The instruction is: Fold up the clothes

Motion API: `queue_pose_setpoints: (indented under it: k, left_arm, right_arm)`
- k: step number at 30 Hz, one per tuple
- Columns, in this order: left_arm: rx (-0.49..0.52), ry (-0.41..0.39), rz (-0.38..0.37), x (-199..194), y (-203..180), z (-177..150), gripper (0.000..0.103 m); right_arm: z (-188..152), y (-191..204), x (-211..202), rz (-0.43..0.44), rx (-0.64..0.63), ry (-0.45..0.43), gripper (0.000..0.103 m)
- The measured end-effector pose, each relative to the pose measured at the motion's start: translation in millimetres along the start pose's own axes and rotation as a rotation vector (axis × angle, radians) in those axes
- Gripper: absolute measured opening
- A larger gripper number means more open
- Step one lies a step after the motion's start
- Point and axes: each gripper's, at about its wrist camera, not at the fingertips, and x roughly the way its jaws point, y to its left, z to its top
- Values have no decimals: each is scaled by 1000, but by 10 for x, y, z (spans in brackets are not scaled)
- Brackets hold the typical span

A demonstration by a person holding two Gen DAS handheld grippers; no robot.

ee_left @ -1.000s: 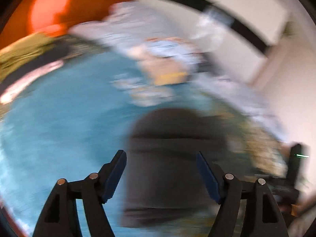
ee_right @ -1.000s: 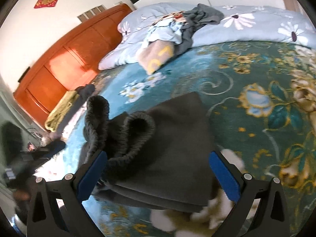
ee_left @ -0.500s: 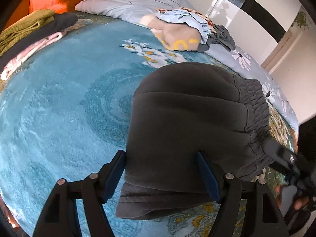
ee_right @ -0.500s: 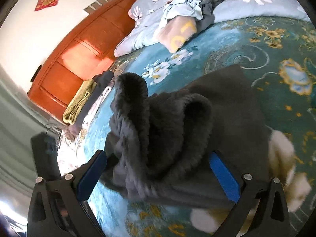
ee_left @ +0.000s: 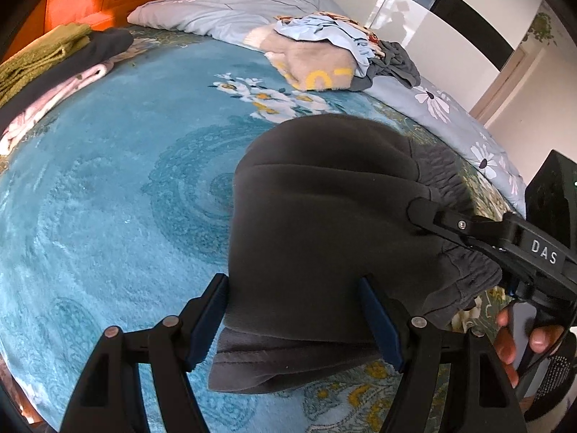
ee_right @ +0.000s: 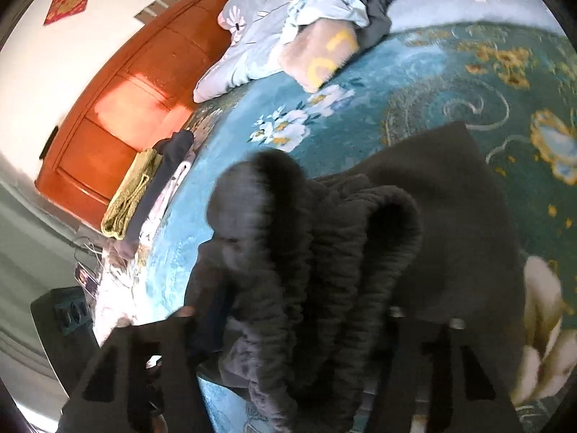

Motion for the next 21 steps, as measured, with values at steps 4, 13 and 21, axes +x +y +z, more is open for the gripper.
queue_pose_setpoints:
  k: [4,13,21]
  left_arm:
    - [-30,-13,-53,-90,52,18,77]
    - [-12,-51,-196,-268,-57,107,77]
    - [-1,11,-175,-92,-73,11,78]
  right_arm:
    - [103,66,-152,67,-30,-15,43]
    - [244,-127,-647,160,1,-115,40]
    - [46,-856,-307,166,192,-59,39]
